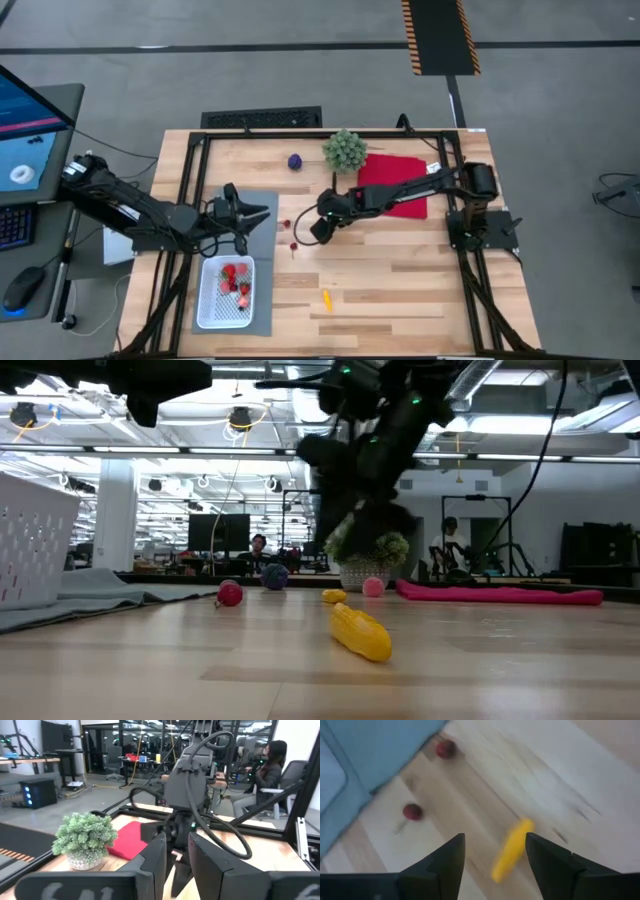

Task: Pick and placing Produce into tupperware
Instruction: Put the yellow corn into the white basket

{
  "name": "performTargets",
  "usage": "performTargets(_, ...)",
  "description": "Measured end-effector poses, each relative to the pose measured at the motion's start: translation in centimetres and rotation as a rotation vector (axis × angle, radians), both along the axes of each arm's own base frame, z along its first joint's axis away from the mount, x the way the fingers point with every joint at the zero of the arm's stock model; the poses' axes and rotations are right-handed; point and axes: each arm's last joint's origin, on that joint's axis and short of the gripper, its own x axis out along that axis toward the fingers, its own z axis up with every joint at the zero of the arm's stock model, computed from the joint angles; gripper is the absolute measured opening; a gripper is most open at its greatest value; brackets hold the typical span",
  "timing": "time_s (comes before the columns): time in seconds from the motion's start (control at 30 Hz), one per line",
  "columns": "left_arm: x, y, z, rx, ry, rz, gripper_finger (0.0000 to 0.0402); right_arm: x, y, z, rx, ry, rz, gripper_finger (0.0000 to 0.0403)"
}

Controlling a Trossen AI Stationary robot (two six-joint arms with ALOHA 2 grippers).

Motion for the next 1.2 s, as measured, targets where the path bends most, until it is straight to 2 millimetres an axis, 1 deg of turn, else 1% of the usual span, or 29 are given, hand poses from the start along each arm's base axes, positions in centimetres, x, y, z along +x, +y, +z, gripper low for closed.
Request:
performTargets(0.1,0.0,-0.1,0.0,0.001,-0.001,-0.032,0.0073,0.4,-0.1,-1.2,0.005,0.064,0.009,0.0218)
performTargets(0.2,0.0,-0.2,0.0,-0.008,-0.004,-0.057,0.0073,1.2,0.0,-1.5,0.006,0.06,0.014,0.0207)
performTargets(0.37,0.0,-0.3,0.0,-0.018,-0.006,-0.1,0.0073,1.2,0.2,-3.5,-0.012,0.193,0.02,0.0194)
performTargets(0.57,0.1,-0.4,0.0,-0.034,-0.01,-0.124,0.0073,1.3,0.7,-4.0,-0.041,0.219,0.022,0.0181)
performTargets(0.63,0.1,-0.4,0.0,-0.043,-0.012,-0.124,0.0073,1.3,0.9,-4.0,-0.051,0.218,0.024,0.017)
performTargets(0.7,0.1,-0.4,0.0,-0.043,-0.012,-0.124,0.0073,1.3,1.0,-3.7,-0.063,0.226,0.024,0.0149)
performTargets(0.87,0.1,-0.4,0.0,-0.043,-0.01,-0.124,0.0073,1.8,1.3,-3.0,-0.098,0.216,0.052,0.0069)
performTargets(0.97,0.1,-0.4,-0.3,-0.049,0.018,-0.124,0.0073,2.3,1.4,-2.3,-0.118,0.189,0.076,0.0032)
performTargets(1.07,-0.1,-0.7,-0.3,-0.05,0.018,-0.156,0.0073,3.2,1.7,-1.0,-0.157,0.135,0.107,0.0026)
performTargets(1.2,-0.8,-1.3,0.7,-0.044,-0.05,-0.276,0.0073,5.0,3.1,1.5,-0.184,-0.005,0.18,0.0054)
